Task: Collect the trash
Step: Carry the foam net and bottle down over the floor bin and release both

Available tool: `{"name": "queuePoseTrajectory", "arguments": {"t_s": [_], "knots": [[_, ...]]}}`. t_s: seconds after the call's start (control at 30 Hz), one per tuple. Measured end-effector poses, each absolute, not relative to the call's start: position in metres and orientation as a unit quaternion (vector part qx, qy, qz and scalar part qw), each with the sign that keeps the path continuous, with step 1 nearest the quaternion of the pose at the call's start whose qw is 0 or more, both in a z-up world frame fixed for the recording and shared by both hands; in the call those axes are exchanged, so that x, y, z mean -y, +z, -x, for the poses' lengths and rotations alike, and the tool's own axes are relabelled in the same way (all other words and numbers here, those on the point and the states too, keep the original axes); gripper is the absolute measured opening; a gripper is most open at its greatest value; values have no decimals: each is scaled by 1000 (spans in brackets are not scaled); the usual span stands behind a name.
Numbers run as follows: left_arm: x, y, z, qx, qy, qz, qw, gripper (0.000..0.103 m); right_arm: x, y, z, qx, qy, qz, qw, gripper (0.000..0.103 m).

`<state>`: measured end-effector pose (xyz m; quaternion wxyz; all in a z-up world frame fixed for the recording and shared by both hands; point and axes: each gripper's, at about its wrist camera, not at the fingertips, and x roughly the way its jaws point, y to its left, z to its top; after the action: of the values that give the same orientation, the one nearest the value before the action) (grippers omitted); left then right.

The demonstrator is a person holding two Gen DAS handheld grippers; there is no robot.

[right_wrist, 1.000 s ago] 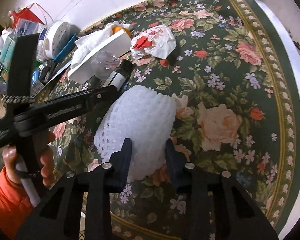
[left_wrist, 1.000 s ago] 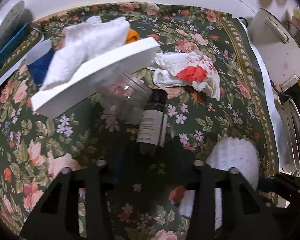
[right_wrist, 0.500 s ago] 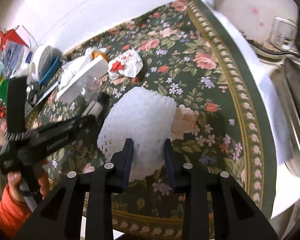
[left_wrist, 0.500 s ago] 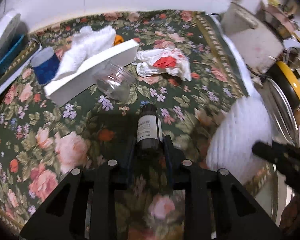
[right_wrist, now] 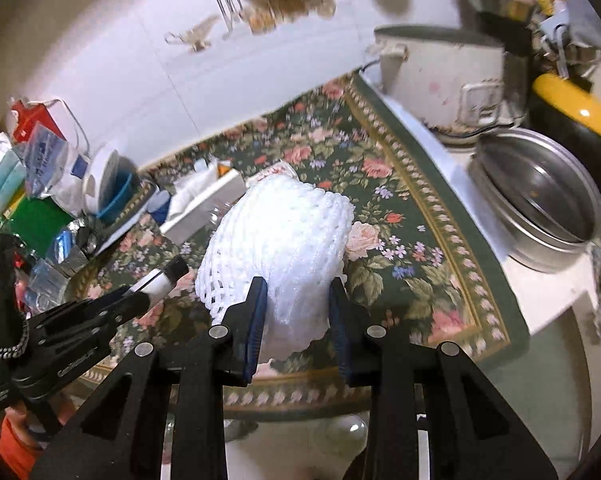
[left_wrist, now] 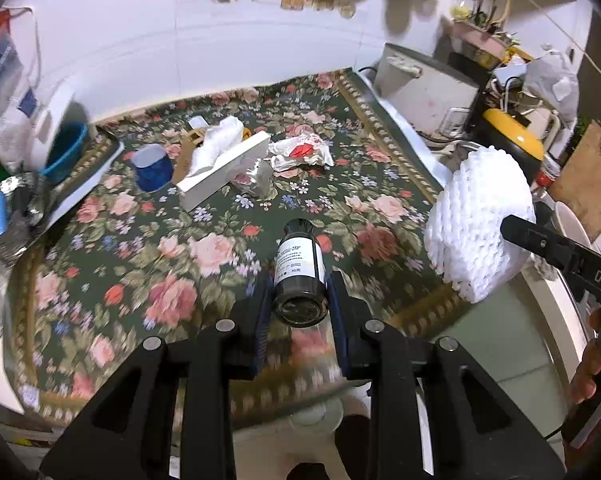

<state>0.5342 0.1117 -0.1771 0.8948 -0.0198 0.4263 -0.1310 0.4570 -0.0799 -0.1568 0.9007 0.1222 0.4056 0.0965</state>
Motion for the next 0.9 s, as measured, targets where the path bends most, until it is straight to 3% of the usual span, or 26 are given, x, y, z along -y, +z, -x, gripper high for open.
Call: {"name": "queuePoseTrajectory", "arguments": {"t_s": [0.4,0.9], "knots": [[-91,-158,-428,-416,-102,46,902,27,93,-137,-376,-379,123,-111,910,28],[5,-236,-316,-467,-32,126,875,27,148,-192,-303,-431,194,-52,880,28]]}}
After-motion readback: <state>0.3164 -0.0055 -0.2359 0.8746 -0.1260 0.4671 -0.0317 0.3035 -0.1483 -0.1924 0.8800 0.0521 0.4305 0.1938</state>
